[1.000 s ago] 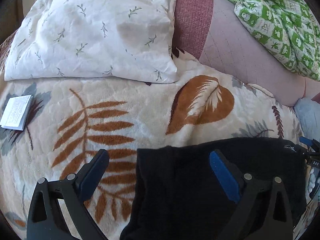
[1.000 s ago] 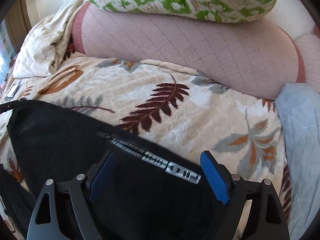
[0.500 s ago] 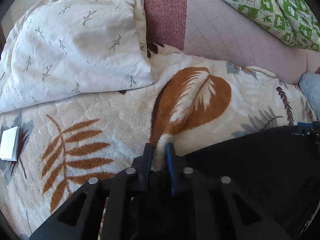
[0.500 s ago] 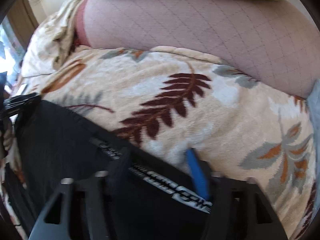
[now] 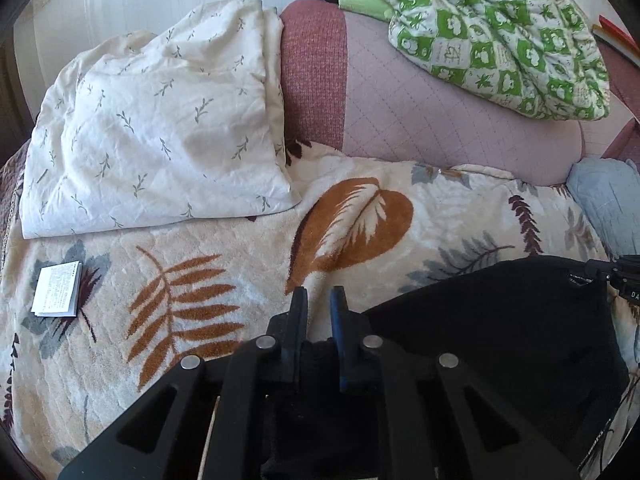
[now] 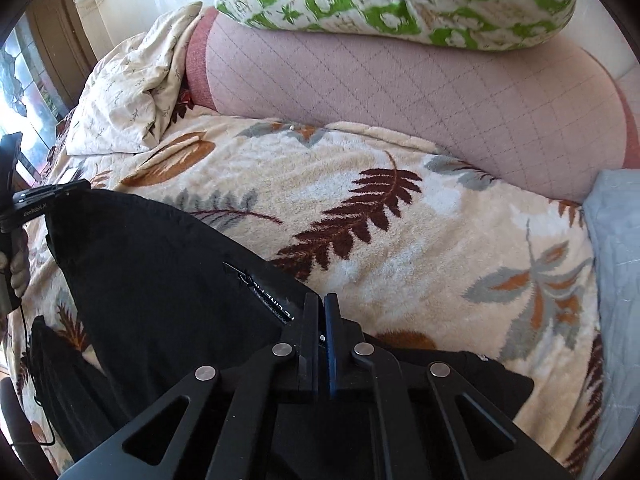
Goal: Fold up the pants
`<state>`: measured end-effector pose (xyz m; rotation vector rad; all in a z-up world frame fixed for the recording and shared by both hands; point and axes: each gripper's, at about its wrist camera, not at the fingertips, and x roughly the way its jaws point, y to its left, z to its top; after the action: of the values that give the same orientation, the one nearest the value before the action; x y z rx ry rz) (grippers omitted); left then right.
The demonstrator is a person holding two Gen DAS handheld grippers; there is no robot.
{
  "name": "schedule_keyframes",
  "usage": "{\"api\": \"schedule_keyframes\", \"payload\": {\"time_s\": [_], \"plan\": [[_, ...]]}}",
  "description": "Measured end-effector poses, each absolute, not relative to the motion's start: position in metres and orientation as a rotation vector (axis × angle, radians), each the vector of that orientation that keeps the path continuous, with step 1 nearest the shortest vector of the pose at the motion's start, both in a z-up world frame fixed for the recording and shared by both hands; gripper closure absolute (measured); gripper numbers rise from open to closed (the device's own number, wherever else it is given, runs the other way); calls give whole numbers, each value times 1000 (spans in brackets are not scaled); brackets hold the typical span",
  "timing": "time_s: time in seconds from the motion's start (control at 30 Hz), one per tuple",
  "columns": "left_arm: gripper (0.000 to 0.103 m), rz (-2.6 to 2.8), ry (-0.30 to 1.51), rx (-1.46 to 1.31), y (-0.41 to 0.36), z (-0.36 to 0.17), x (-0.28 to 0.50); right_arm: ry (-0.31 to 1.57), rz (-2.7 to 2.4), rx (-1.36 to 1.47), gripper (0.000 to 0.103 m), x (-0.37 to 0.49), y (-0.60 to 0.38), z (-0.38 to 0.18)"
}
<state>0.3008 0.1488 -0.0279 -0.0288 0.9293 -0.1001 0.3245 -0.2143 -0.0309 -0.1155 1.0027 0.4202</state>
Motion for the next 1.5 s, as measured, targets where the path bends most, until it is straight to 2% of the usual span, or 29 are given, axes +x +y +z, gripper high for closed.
{"api": "schedule_keyframes", "payload": {"time_s": [0.37, 0.5, 0.67, 0.77, 0.83, 0.97, 1.03, 1.07, 1.1, 1.17, 1.27, 1.37, 1.5], "plan": [[92, -165, 793, -11, 144, 20, 182, 943, 423, -127, 100, 219, -220, 8], [92, -173, 760, -17, 152, 13, 115, 942, 438, -103, 100, 165, -228, 6], [87, -165, 774, 53, 147, -20, 41, 1009, 462, -81, 100, 96, -234, -31], [74, -177, 800, 50, 152, -31, 10, 1063, 446, -88, 96, 65, -235, -56], [53, -176, 797, 6, 162, -29, -4, 1081, 434, -74, 96, 51, -239, -63], [41, -104, 733, -193, 195, -17, -15, 1051, 389, -111, 94, 29, -237, -52], [40, -39, 720, -300, 211, -16, -7, 1016, 388, -110, 87, 29, -228, -36], [40, -10, 717, -364, 220, -17, -2, 990, 400, -102, 76, 31, -218, -26], [40, 3, 709, -409, 226, -19, 2, 972, 413, -98, 58, 33, -210, -19], [40, 33, 691, -462, 236, -23, 6, 927, 465, -89, 35, 37, -176, -4], [40, 70, 674, -478, 246, -32, 4, 912, 561, -110, 38, 42, -116, 6], [40, 114, 669, -464, 259, -41, -1, 927, 677, -159, 51, 47, -43, 4], [40, 168, 659, -539, 289, -42, -5, 962, 778, -254, 51, 54, 53, -13]]}}
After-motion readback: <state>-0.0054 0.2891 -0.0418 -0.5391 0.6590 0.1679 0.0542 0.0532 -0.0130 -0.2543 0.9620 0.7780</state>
